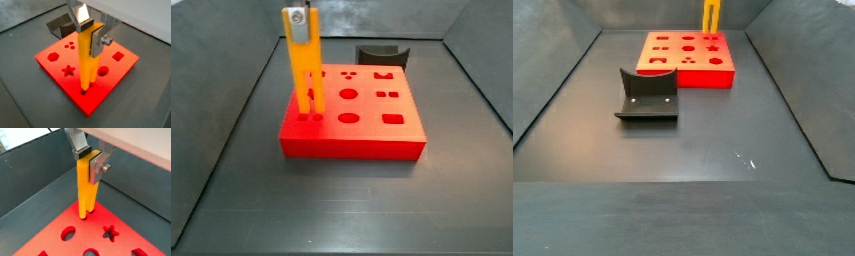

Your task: Insert the square-circle object.

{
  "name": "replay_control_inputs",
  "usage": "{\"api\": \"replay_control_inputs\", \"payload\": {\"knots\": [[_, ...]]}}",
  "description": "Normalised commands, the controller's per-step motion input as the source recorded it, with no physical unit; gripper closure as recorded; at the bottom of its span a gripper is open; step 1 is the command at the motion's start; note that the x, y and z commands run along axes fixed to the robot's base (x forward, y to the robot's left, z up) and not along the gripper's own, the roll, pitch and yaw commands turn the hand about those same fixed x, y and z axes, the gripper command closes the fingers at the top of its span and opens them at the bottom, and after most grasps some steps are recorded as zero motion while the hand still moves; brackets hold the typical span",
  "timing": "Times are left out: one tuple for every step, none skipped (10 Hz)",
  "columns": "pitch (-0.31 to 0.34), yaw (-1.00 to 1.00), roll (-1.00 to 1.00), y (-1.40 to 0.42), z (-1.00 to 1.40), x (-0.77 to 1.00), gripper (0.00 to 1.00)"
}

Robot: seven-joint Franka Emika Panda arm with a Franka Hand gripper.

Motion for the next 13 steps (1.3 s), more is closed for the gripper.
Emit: {"api": "replay_control_inputs", "payload": {"knots": [[-0.113, -0.14, -0.02, 0.0, -0.06, 0.0, 1.0], [-0.064, -0.21, 0.0, 0.0, -0.03, 0.0, 1.0], [0.0, -0.21, 0.09, 0.0, 0.0, 0.0, 1.0], [0.014, -0.23, 0.2, -0.03, 0.0, 0.06, 1.0], [0.031, -0.19, 0.19, 0.0, -0.12, 0.0, 1.0], [0.019, -0.13, 0.14, 0.0, -0.13, 0.0, 1.0], [0.0, -0.05, 0.09, -0.02, -0.14, 0.0, 1.0], [0.0, -0.01, 0.06, -0.06, -0.13, 0.0, 1.0], [0.0, 0.0, 0.03, -0.12, -0.14, 0.03, 1.0], [0.0, 0.0, 0.03, -0.06, -0.16, 0.0, 1.0], [0.0, 0.0, 0.03, -0.05, -0.16, 0.03, 1.0], [0.0, 0.0, 0.03, -0.02, -0.18, 0.09, 1.0], [0.0, 0.01, 0.04, 0.0, -0.2, 0.15, 1.0]]}}
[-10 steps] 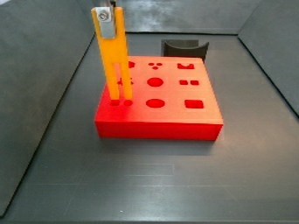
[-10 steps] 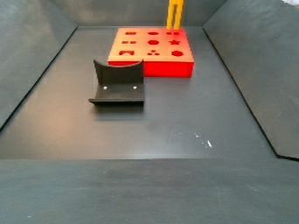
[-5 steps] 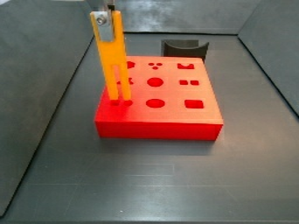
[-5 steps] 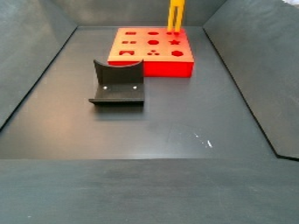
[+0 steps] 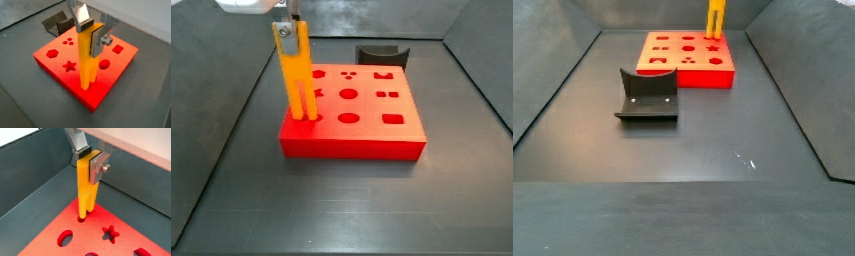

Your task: Insert the square-circle object.

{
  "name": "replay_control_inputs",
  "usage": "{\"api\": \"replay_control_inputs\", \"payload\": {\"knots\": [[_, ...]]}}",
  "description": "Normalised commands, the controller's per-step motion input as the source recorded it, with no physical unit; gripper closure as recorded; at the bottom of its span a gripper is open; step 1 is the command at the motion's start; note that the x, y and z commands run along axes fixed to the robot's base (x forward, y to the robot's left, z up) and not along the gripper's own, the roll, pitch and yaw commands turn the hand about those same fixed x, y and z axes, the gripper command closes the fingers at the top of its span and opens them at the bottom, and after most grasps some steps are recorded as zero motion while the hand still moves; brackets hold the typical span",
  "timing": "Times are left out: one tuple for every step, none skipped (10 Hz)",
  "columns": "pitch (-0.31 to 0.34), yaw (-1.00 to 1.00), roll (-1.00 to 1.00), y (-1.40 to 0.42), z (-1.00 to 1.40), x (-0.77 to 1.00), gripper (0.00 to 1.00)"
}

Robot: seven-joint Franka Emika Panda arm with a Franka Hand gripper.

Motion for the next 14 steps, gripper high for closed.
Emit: {"api": "replay_control_inputs", "payload": {"knots": [[0.0, 0.06, 0.03, 0.0, -0.2, 0.2, 1.0], [0.0, 0.04, 0.03, 0.0, -0.21, 0.14, 1.0], [0.0, 0.03, 0.04, 0.0, -0.12, 0.17, 1.0], [0.041, 0.0, 0.07, 0.0, 0.0, 0.39, 1.0], [0.03, 0.0, 0.07, 0.0, 0.0, 0.27, 1.0], [0.011, 0.0, 0.06, 0.0, -0.01, 0.12, 1.0], [0.0, 0.0, 0.08, 0.0, -0.02, 0.01, 1.0], [0.016, 0.0, 0.13, 0.0, -0.03, 0.0, 1.0], [0.004, 0.0, 0.1, 0.0, 0.0, -0.01, 1.0], [0.0, 0.0, 0.04, 0.0, 0.0, -0.12, 1.0], [0.0, 0.02, 0.05, -0.07, 0.0, 0.0, 1.0], [0.0, 0.09, 0.07, 0.0, -0.02, 0.01, 1.0], [0.0, 0.15, 0.08, 0.0, -0.06, 0.01, 1.0], [0.0, 0.28, 0.12, 0.0, -0.09, 0.05, 1.0]]}}
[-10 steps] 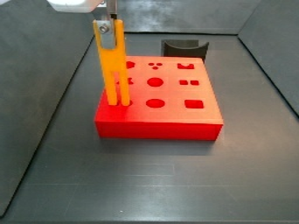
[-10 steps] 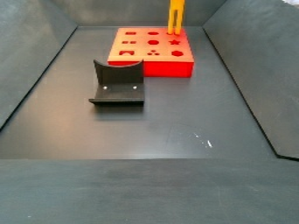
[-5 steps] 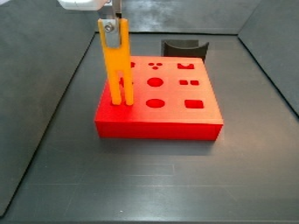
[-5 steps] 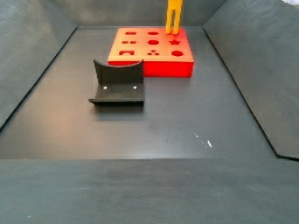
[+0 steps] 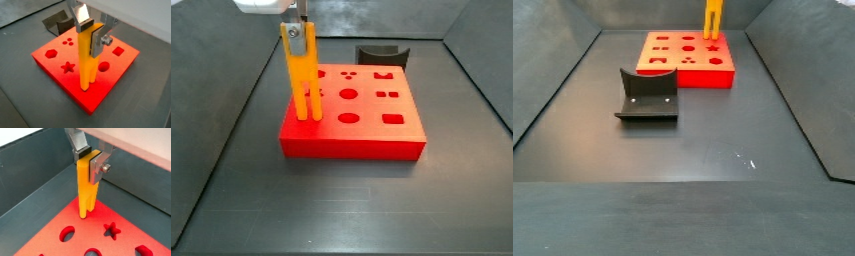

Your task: Insert the square-circle object.

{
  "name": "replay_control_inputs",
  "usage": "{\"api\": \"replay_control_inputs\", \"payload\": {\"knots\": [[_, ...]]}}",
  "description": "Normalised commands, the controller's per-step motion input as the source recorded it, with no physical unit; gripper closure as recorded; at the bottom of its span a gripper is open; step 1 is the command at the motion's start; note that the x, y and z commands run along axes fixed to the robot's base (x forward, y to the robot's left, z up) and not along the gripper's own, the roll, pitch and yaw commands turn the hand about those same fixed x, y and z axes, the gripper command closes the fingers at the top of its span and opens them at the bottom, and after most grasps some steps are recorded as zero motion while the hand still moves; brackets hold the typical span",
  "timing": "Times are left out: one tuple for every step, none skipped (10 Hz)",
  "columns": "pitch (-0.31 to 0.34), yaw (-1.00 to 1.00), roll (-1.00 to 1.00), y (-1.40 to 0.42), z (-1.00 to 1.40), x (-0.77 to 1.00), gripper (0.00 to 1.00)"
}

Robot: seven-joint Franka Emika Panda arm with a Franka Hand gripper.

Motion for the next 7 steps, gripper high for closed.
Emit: {"api": "replay_control_inputs", "payload": {"knots": [[0.0, 0.35, 0.12, 0.0, -0.09, 0.08, 1.0], [0.0, 0.3, 0.08, 0.0, -0.07, 0.03, 1.0], [0.0, 0.25, 0.07, 0.0, -0.07, 0.01, 1.0], [0.0, 0.01, 0.09, -0.01, -0.08, 0.0, 1.0], [0.0, 0.0, 0.1, -0.05, -0.09, 0.0, 1.0], [0.0, 0.0, 0.09, -0.05, -0.11, 0.0, 1.0], [0.0, -0.03, 0.07, -0.03, -0.1, 0.0, 1.0]]}}
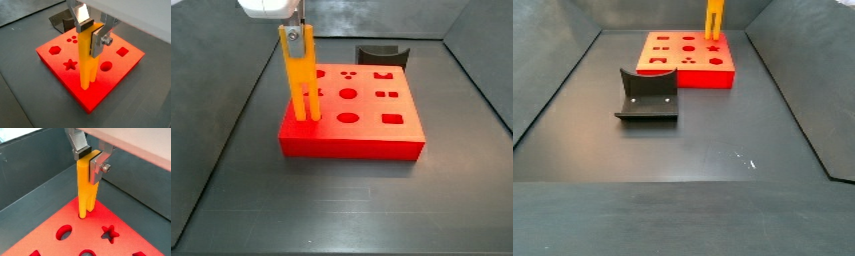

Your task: Insert the square-circle object.

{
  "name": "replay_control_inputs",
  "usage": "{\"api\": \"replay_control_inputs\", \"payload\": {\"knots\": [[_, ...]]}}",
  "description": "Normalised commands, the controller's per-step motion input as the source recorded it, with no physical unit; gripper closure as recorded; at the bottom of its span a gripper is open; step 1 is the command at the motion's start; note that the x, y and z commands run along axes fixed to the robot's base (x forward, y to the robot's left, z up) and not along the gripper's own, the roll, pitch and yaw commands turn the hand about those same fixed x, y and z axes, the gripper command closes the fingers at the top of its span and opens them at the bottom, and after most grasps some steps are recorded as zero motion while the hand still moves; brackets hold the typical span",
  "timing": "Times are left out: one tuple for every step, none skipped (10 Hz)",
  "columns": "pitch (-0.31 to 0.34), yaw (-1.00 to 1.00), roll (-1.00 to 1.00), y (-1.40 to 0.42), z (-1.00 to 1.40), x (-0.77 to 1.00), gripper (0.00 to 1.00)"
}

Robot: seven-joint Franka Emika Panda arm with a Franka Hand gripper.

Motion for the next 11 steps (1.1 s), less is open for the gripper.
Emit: {"api": "replay_control_inputs", "payload": {"knots": [[0.0, -0.01, 0.08, 0.0, -0.28, 0.07, 1.0], [-0.001, -0.02, 0.08, 0.0, -0.49, 0.11, 1.0], [0.0, -0.05, 0.15, 0.0, -0.6, 0.19, 1.0], [0.0, -0.07, 0.23, -0.01, -0.69, 0.22, 1.0], [0.034, -0.11, 0.38, -0.16, -0.53, 0.35, 1.0], [0.106, -0.13, 0.41, -0.2, -0.43, 0.32, 1.0], [0.077, -0.09, 0.26, -0.16, -0.55, 0.17, 1.0], [0.051, -0.2, 0.0, -0.07, -0.97, 0.0, 1.0], [0.083, -0.17, 0.0, -0.07, -1.0, 0.0, 1.0], [0.09, -0.09, 0.0, -0.05, -1.0, 0.01, 1.0], [0.07, -0.07, 0.0, -0.02, -1.0, 0.04, 1.0]]}}
